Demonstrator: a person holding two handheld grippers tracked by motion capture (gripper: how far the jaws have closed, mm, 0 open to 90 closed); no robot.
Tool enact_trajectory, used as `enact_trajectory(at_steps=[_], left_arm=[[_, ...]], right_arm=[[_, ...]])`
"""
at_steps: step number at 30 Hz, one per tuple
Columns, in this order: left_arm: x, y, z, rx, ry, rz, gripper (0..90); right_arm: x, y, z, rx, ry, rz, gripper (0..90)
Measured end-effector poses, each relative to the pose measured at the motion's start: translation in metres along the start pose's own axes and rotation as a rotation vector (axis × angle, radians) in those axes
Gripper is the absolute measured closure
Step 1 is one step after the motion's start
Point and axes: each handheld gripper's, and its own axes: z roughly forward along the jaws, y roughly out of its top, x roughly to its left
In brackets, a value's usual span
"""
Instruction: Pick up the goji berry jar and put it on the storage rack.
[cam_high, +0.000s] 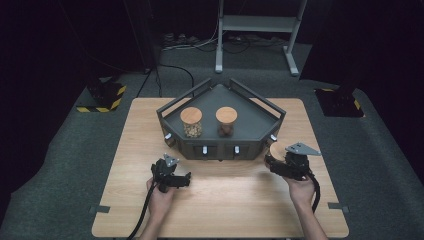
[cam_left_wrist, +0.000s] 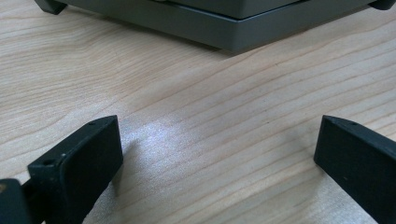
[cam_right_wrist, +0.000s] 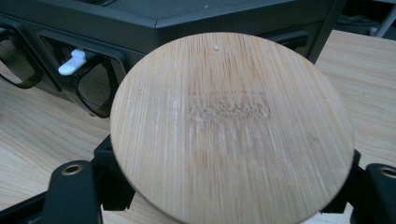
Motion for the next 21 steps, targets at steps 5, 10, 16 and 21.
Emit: enact_trajectory(at_steps=[5,10,16,21], left_arm=[[0.000,0.000,0.000,0.000,0.000,0.000,1.3],[0.000,0.000,0.000,0.000,0.000,0.000,1.3],[0.000,0.000,0.000,0.000,0.000,0.000,1.3],[0.000,0.000,0.000,0.000,0.000,0.000,1.3]], right_arm=[[-0.001,0.004,-0.002,0.005,0.006,-0.004,26.2],[0.001,0.008,-0.005,0.006,0.021,-0.008,26.1],[0.003,0.012,-0.009,0.006,0.048,-0.008,26.2],[0.003,0.018,-0.013,0.010,0.065,-0.006,26.2]])
